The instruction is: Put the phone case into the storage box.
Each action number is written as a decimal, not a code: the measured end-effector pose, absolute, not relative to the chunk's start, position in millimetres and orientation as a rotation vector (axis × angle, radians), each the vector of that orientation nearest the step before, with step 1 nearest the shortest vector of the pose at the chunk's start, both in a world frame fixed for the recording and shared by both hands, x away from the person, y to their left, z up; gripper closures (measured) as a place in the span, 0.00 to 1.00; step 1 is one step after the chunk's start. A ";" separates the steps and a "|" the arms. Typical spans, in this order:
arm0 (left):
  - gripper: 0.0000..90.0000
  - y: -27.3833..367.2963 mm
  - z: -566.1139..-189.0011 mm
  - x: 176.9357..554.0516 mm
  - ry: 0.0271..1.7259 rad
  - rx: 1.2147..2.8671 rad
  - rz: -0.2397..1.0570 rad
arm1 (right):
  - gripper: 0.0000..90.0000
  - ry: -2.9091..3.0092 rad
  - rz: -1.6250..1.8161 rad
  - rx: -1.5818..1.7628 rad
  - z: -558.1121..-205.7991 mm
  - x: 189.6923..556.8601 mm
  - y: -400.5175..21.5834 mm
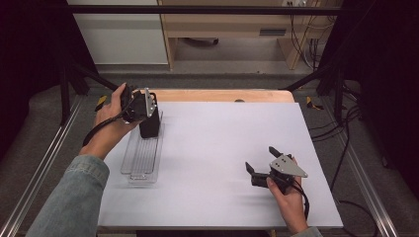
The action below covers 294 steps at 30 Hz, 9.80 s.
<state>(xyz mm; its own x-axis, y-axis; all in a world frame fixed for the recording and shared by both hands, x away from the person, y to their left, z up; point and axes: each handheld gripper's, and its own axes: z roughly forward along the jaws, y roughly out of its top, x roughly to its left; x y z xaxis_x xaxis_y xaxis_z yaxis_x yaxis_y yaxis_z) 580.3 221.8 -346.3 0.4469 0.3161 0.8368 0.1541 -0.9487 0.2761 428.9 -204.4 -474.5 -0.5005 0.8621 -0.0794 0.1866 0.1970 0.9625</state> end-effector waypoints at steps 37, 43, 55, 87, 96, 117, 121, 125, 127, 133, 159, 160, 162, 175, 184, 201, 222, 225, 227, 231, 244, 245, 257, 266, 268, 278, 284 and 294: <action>0.12 211.4 -358.6 552.8 0.509 2.441 1.422 | 0.04 1.830 1.328 0.977 -475.0 429.0 -203.7; 0.11 208.4 -357.9 545.8 0.479 2.417 1.440 | 0.04 1.830 1.327 0.976 -475.0 429.1 -204.0; 0.10 205.1 -359.7 530.5 0.475 2.395 1.419 | 0.04 1.830 1.327 0.975 -474.8 428.7 -203.6; 0.10 169.8 -361.4 494.4 0.429 2.321 1.271 | 0.04 1.827 1.323 0.973 -474.6 428.1 -203.3; 0.10 163.1 -358.4 488.0 0.475 2.260 1.166 | 0.04 1.824 1.329 0.982 -474.1 428.3 -204.4; 0.10 151.9 -366.4 474.7 0.499 2.219 1.073 | 0.04 1.808 1.322 0.996 -471.9 427.0 -206.9; 0.10 153.1 -364.9 473.9 0.514 2.189 1.071 | 0.04 1.814 1.325 0.998 -471.9 427.0 -206.6; 0.09 155.4 -364.4 475.1 0.539 2.174 1.055 | 0.05 1.820 1.327 1.007 -471.0 426.6 -207.5; 0.09 156.5 -364.0 474.6 0.549 2.163 1.037 | 0.05 1.822 1.329 1.009 -470.3 426.0 -207.6; 0.09 159.6 -365.1 474.4 0.580 2.137 1.005 | 0.05 1.819 1.325 1.007 -470.2 425.8 -207.9; 0.03 204.2 -359.8 473.9 0.766 1.883 0.842 | 0.05 1.795 1.309 1.003 -470.6 425.6 -207.2; 0.03 206.5 -359.6 473.5 0.770 1.875 0.840 | 0.05 1.793 1.311 1.003 -470.6 425.5 -207.0; 0.03 211.0 -358.9 472.5 0.778 1.863 0.839 | 0.05 1.793 1.312 1.007 -470.6 425.6 -207.2; 0.03 235.7 -352.3 462.5 0.783 1.757 0.844 | 0.05 1.797 1.313 1.019 -470.7 426.5 -209.6; 0.03 252.1 -353.4 459.2 0.820 1.716 0.828 | 0.05 1.803 1.319 1.020 -469.8 426.1 -210.7; 0.03 284.4 -356.0 443.9 0.858 1.627 0.850 | 0.05 1.797 1.333 1.022 -467.3 425.0 -213.8; 0.02 316.3 -366.9 426.5 0.859 1.476 0.852 | 0.04 1.791 1.350 1.049 -464.0 422.6 -225.3; 0.02 318.8 -369.6 424.9 0.858 1.466 0.846 | 0.03 1.791 1.352 1.049 -463.9 422.2 -227.0; 0.02 319.6 -372.1 424.0 0.860 1.458 0.839 | 0.03 1.789 1.352 1.049 -463.9 421.9 -228.3; 0.02 321.3 -377.0 422.6 0.865 1.450 0.833 | 0.03 1.787 1.353 1.053 -464.2 421.5 -230.9; 0.02 324.0 -395.0 419.8 0.879 1.431 0.811 | 0.03 1.780 1.347 1.065 -464.8 420.2 -238.4; 0.02 324.0 -396.3 419.7 0.876 1.432 0.806 | 0.03 1.779 1.345 1.066 -464.9 420.2 -239.2; 0.02 325.2 -406.8 415.8 0.864 1.420 0.798 | 0.04 1.762 1.339 1.084 -465.2 418.8 -249.1; 0.02 326.7 -416.4 412.9 0.865 1.431 0.804 | 0.04 1.746 1.329 1.088 -467.4 418.1 -253.9; 0.02 326.4 -419.2 412.6 0.868 1.427 0.803 | 0.04 1.744 1.328 1.088 -467.5 417.9 -254.5; 0.02 323.9 -431.5 411.5 0.851 1.429 0.791 | 0.04 1.735 1.319 1.094 -468.5 416.3 -260.0; 0.02 321.9 -434.3 408.9 0.844 1.434 0.793 | 0.04 1.732 1.316 1.098 -468.8 415.0 -263.2; 0.02 322.4 -440.4 403.0 0.834 1.440 0.798 | 0.04 1.724 1.310 1.108 -469.8 412.7 -269.3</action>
<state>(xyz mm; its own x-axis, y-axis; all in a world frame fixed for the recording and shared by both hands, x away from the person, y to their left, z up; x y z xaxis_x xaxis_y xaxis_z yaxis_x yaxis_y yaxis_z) 403.0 322.4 -440.4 0.5029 0.8643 -0.0059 0.0321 -0.0119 0.9994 412.7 -269.3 -469.8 -0.3935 0.9188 -0.0301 0.2170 0.1247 0.9682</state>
